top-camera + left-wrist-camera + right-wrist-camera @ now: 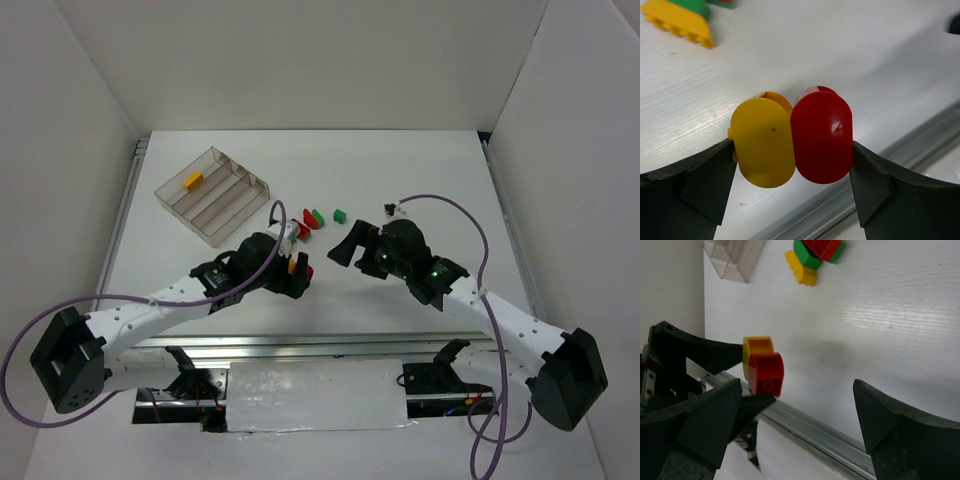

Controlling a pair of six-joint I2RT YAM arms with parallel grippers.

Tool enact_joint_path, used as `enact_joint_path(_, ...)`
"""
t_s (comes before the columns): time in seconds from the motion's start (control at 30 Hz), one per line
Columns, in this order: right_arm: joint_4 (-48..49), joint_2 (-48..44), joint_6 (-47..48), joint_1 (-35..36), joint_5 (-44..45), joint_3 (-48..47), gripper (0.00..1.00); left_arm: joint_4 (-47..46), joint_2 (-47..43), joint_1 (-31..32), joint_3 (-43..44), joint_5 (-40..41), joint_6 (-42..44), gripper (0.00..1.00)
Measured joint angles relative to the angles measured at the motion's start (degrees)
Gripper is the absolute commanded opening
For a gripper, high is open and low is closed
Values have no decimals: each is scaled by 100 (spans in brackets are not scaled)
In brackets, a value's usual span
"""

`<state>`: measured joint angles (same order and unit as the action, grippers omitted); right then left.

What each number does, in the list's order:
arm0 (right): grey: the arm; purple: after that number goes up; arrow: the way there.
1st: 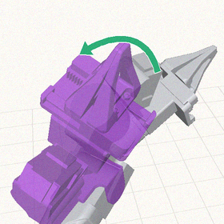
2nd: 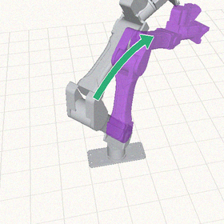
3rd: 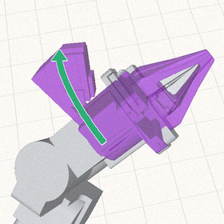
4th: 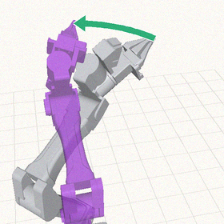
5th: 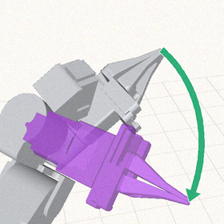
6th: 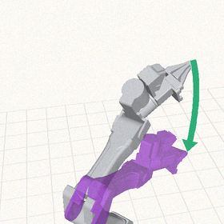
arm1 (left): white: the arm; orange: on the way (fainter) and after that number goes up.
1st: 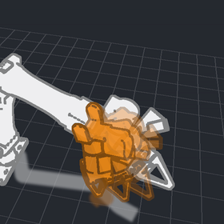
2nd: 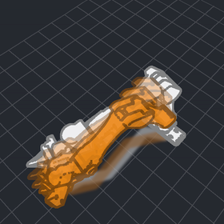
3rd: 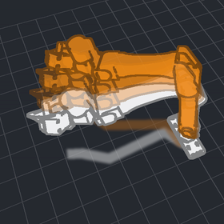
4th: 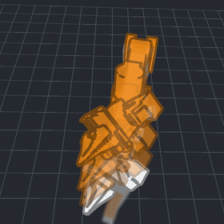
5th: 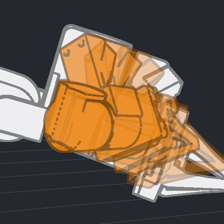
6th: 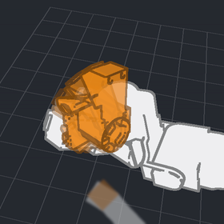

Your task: Sort the legos into containers by color

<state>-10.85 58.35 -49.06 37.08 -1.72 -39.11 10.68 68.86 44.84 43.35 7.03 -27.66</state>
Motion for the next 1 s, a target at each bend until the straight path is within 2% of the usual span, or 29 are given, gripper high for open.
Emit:
enact_joint_path(0.17, 203, 409, -260, -11, -669, -175, 96, -348, -363, 415, -203, -452, 372, 0)
enact_joint_path(0.27, 385, 597, -387, -11, -1145, -168, 88, -542, -485, 518, -249, -662, 529, 0)
enact_joint_path(0.53, 973, 719, -584, 131, -2221, -9, 82, -833, -546, 601, -254, -804, 708, 0)
enact_joint_path(0.63, 1038, 752, -549, 313, -2365, -9, 66, -855, -533, 610, -254, -813, 796, 2)
enact_joint_path(0.67, 1029, 787, -531, 361, -2347, -9, 56, -828, -535, 610, -254, -824, 811, 4)
enact_joint_path(0.73, 1038, 881, -511, 354, -2328, 28, 46, -807, -542, 610, -254, -817, 826, 6)
enact_joint_path(0.8, 1071, 964, -531, 361, -2358, 90, 23, -774, -551, 614, -254, -813, 848, 10)
enact_joint_path(0.83, 1117, 970, -538, 365, -2387, 122, 0, -732, -553, 616, -254, -820, 835, 15)
enact_joint_path(0.9, 1172, 970, -557, 369, -2400, 140, 0, -717, -564, 627, -254, -791, 850, 23)
enact_joint_path(0.93, 1185, 970, -557, 372, -2404, 142, 0, -715, -575, 634, -251, -782, 863, 41)
enact_joint_path(1.0, 1300, 970, -531, 372, -2402, 170, 0, -715, -597, 634, -249, -745, 927, 65)
